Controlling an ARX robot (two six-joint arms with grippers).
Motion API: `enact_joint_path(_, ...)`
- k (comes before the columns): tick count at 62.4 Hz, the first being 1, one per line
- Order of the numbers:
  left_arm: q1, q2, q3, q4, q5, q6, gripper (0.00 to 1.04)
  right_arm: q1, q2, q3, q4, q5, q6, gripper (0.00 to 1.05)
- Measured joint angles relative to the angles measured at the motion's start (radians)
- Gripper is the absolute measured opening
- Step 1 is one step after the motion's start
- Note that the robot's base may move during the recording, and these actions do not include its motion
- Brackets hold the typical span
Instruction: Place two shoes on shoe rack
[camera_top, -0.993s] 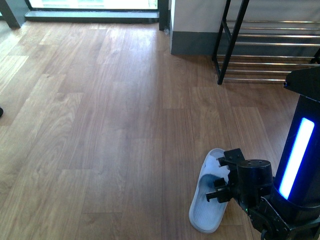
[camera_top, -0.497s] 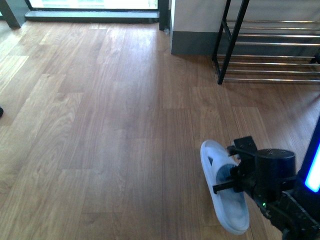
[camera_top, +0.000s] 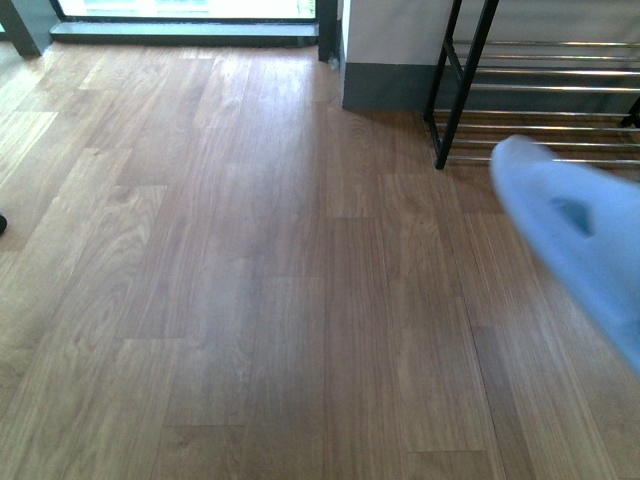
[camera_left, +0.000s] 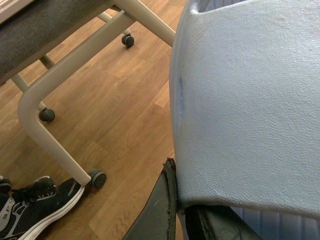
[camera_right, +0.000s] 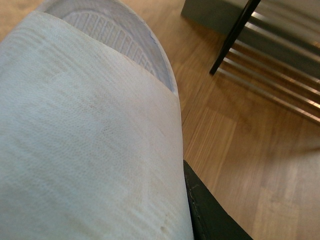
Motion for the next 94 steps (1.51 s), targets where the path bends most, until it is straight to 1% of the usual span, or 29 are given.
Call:
enact_joint_path(3,0.000,0.000,0.000,0.000,0.000,0.000,0.02,-0.048,-0.216,-0.004,-0.167,-0.058,0.000,0.01)
enact_joint_path(6,0.000,0.000,0.000,0.000,0.000,0.000,0.02,-0.068,-0.363,-0.004,-0.268,-0.068,0.000,0.01)
enact_joint_path(8,0.000,0.000,0.000,0.000,0.000,0.000,0.02,-0.075,-0.451,-0.005,-0.318,-0.074,0.000,0.01)
enact_joint_path(11,0.000,0.000,0.000,0.000,0.000,0.000,0.02,-0.078,-0.530,-0.005,-0.344,-0.083,0.000,0.01)
enact_joint_path(17,0.000,0.000,0.000,0.000,0.000,0.000,0.02,-0.079,-0.573,-0.006,-0.353,-0.087,0.000,0.01)
enact_joint_path(94,-0.003,-0.001,-0.003,0.000,0.005,0.000,0.02,-0.083,-0.573,-0.021,-0.359,-0.081,-0.001,0.01)
